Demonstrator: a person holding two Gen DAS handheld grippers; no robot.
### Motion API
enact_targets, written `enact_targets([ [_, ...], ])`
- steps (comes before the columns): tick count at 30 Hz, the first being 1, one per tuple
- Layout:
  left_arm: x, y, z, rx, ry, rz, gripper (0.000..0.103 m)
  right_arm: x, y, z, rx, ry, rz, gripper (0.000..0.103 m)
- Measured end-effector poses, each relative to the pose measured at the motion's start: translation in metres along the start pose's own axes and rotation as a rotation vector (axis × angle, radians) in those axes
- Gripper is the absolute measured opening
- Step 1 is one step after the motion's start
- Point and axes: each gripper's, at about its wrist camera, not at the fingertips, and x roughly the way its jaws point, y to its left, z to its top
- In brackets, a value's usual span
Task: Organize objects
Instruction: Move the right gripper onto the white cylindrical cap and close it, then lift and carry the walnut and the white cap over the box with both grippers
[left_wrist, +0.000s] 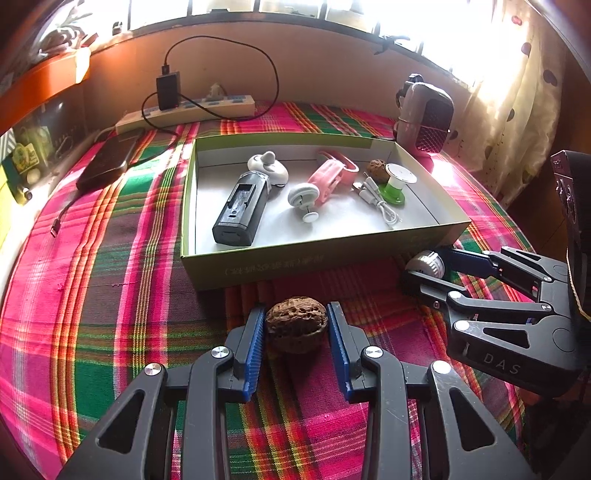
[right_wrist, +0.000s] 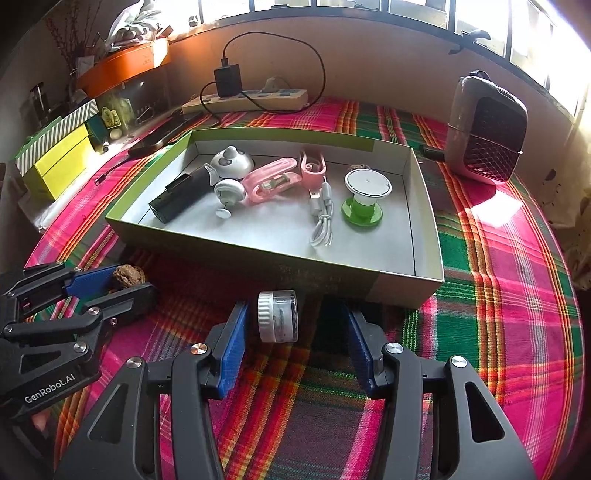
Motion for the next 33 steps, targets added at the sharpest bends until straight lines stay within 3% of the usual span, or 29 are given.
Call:
enact_targets([
  [7, -0.0002, 0.0004, 0.0009, -0.002, -0.001, -0.001, 0.031, 0.0009, 0.0026, -0.0012, -0.018, -0.004, -0.015, 0.051],
  [26, -0.0005, 0.0011, -0.0004, 0.001, -0.002, 0.001, 0.031, -0.0019, 0.0084, -0.0036, -0.041, -0.02, -0.002, 0.02],
  [33, 0.0002, -0.0013, 0.001, 0.005, 0.0, 0.012, 0.031, -0.0032, 0.0091, -0.0044, -0.038, -0.021, -0.003, 0.02],
])
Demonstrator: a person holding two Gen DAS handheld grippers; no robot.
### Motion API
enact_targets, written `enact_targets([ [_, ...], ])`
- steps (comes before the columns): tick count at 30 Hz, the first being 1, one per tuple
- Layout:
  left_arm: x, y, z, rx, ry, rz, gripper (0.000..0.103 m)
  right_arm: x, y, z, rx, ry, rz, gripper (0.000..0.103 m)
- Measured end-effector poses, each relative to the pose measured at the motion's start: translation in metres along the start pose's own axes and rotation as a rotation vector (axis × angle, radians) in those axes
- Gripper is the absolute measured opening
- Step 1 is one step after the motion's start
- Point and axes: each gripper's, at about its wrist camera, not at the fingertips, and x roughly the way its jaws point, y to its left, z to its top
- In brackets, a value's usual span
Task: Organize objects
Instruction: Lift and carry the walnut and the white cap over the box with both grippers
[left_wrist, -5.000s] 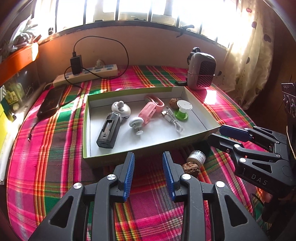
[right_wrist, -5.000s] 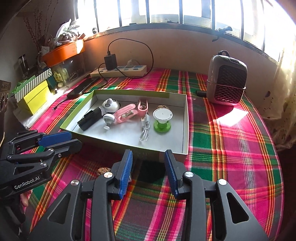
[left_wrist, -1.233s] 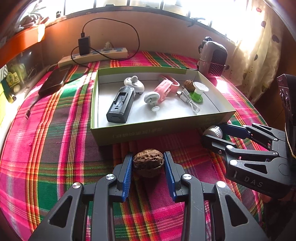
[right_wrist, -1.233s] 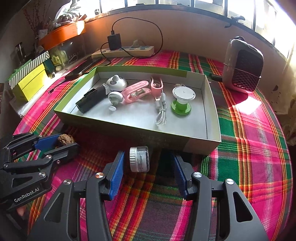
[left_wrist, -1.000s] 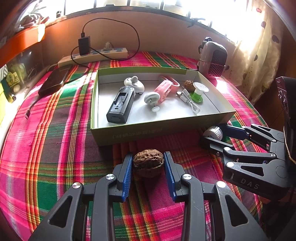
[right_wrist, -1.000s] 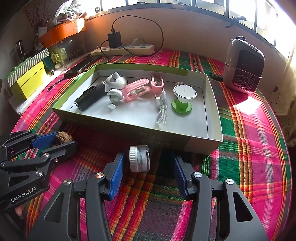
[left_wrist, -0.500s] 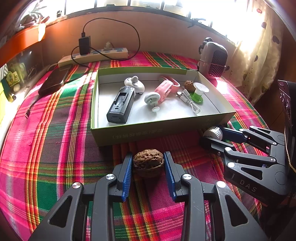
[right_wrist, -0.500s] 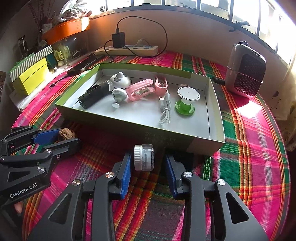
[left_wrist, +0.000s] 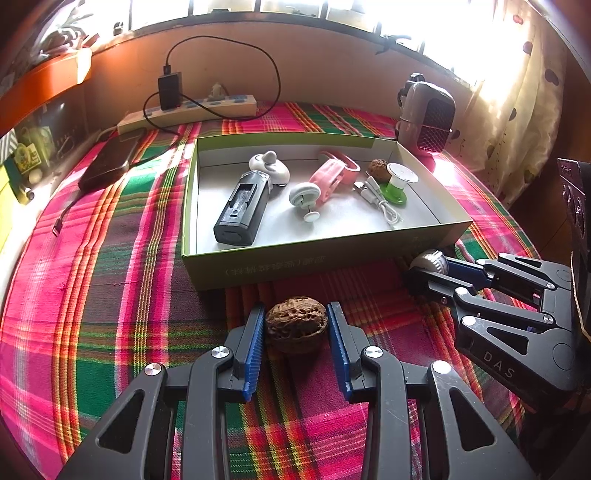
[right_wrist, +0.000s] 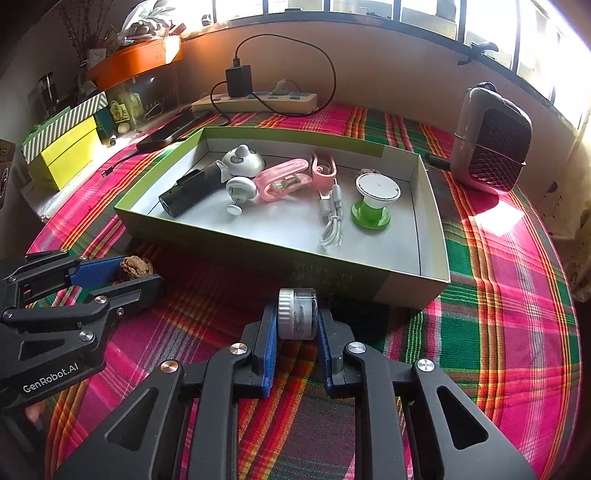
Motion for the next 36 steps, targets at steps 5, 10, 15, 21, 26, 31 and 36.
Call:
enact_targets([
  [5, 0.0, -0.002, -0.001, 0.006, 0.002, 0.012, 0.031, -0.002, -0.001, 0.0, 0.002, -0.007, 0.007, 0.02],
  [10, 0.0, -0.004, -0.001, 0.009, 0.005, 0.023, 0.031, -0.005, 0.0, 0.0, 0.001, -0.014, 0.01, 0.02],
  [15, -0.001, -0.004, -0.001, 0.011, 0.008, 0.026, 0.031, -0.008, 0.0, 0.0, 0.001, -0.023, 0.013, 0.02],
  [21, -0.008, -0.005, 0.001, 0.015, -0.008, 0.029, 0.031, -0.013, 0.0, 0.002, 0.002, -0.035, 0.022, 0.02],
  [26, -0.014, -0.008, 0.005, 0.026, -0.025, 0.029, 0.031, -0.02, 0.0, 0.004, 0.006, -0.051, 0.029, 0.02],
  [31, -0.021, -0.01, 0.012, 0.03, -0.049, 0.03, 0.031, -0.028, -0.002, 0.009, 0.007, -0.072, 0.029, 0.02],
  [36, -0.024, -0.011, 0.018, 0.028, -0.06, 0.022, 0.031, -0.033, -0.007, 0.015, 0.018, -0.089, 0.026, 0.02],
])
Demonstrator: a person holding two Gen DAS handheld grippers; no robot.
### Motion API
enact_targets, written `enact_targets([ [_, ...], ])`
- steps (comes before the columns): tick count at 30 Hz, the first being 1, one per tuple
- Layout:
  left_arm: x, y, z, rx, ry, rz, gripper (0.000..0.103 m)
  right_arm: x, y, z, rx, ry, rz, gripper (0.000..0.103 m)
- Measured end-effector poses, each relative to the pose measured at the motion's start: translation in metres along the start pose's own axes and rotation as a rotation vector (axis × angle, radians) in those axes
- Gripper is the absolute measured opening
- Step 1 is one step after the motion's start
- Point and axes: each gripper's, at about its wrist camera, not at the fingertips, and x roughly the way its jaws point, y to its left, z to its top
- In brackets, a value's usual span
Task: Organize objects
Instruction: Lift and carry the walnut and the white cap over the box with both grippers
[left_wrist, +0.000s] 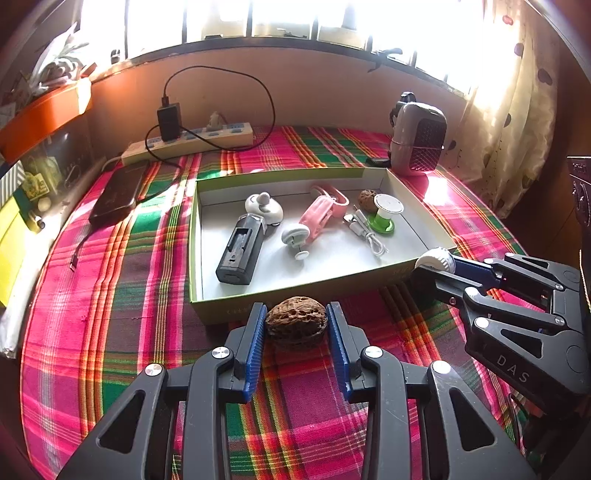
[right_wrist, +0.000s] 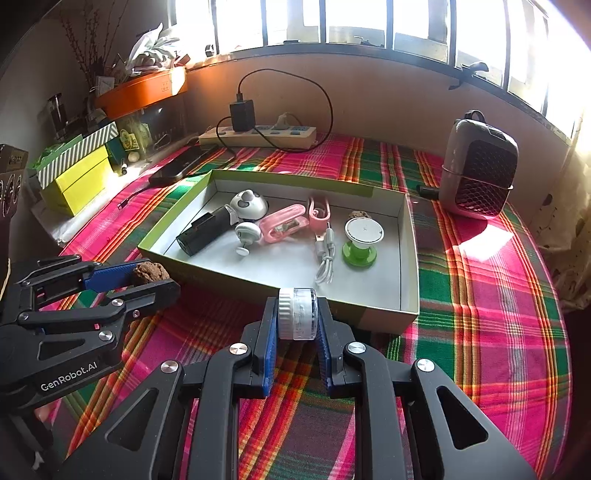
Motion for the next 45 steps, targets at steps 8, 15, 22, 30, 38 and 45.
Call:
enact_targets([
  [8, 0.0, -0.003, 0.009, 0.009, -0.019, 0.007, 0.031, -0.003, -0.005, 0.01, 0.011, -0.02, 0.004, 0.02],
  [15, 0.005, 0.0, 0.02, 0.001, -0.029, 0.011, 0.031, 0.0, -0.01, 0.023, 0.013, -0.031, 0.014, 0.02],
  [22, 0.014, 0.002, 0.03, 0.0, -0.025, 0.008, 0.031, 0.013, -0.014, 0.036, 0.006, -0.023, 0.023, 0.02],
  [30, 0.027, 0.005, 0.032, -0.008, -0.005, 0.008, 0.031, 0.031, -0.016, 0.044, -0.01, 0.0, 0.029, 0.02],
  [38, 0.035, 0.007, 0.036, -0.011, 0.005, 0.014, 0.031, 0.047, -0.015, 0.052, -0.016, 0.018, 0.043, 0.02],
  [45, 0.042, 0.005, 0.037, -0.002, 0.008, 0.033, 0.031, 0.06, -0.016, 0.054, -0.018, 0.039, 0.047, 0.02],
])
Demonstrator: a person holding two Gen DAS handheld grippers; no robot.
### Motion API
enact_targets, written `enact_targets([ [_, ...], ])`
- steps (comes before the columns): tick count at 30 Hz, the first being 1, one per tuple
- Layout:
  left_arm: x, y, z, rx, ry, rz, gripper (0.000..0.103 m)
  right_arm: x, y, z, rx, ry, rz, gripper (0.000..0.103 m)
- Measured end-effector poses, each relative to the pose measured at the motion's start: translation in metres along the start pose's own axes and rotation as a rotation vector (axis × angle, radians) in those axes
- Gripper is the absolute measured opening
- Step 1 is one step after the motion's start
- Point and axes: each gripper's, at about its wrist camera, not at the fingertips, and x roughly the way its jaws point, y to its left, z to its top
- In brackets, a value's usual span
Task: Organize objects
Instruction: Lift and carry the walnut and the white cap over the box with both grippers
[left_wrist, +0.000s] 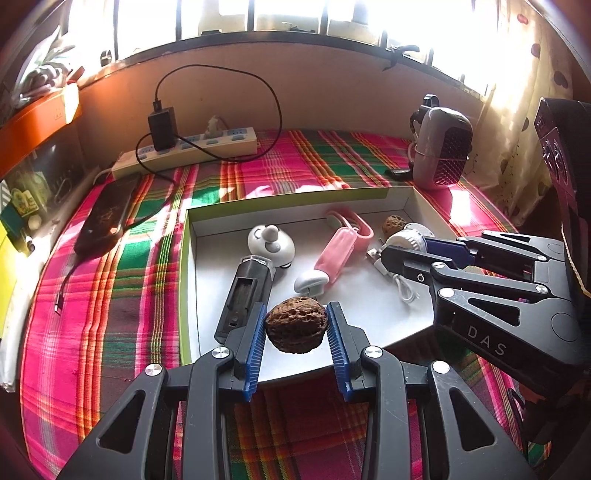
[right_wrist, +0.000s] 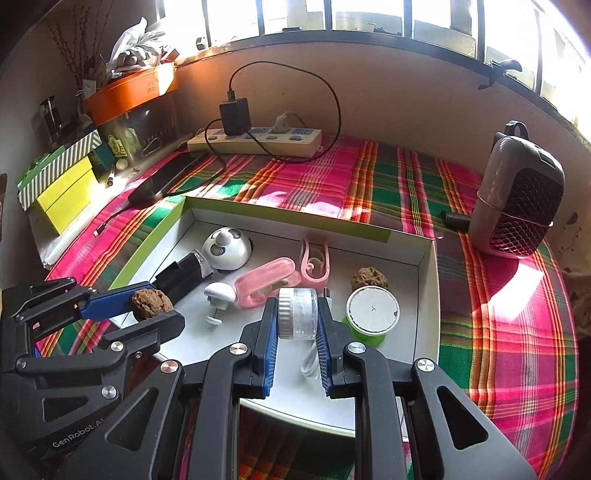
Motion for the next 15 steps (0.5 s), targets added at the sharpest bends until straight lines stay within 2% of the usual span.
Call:
enact_targets([
  [15, 0.014, 0.002, -0.001, -0.005, 0.027, 0.007, 0.031, 0.021, 0.003, 0.0, -0.029, 0.04, 0.007, 0.02],
])
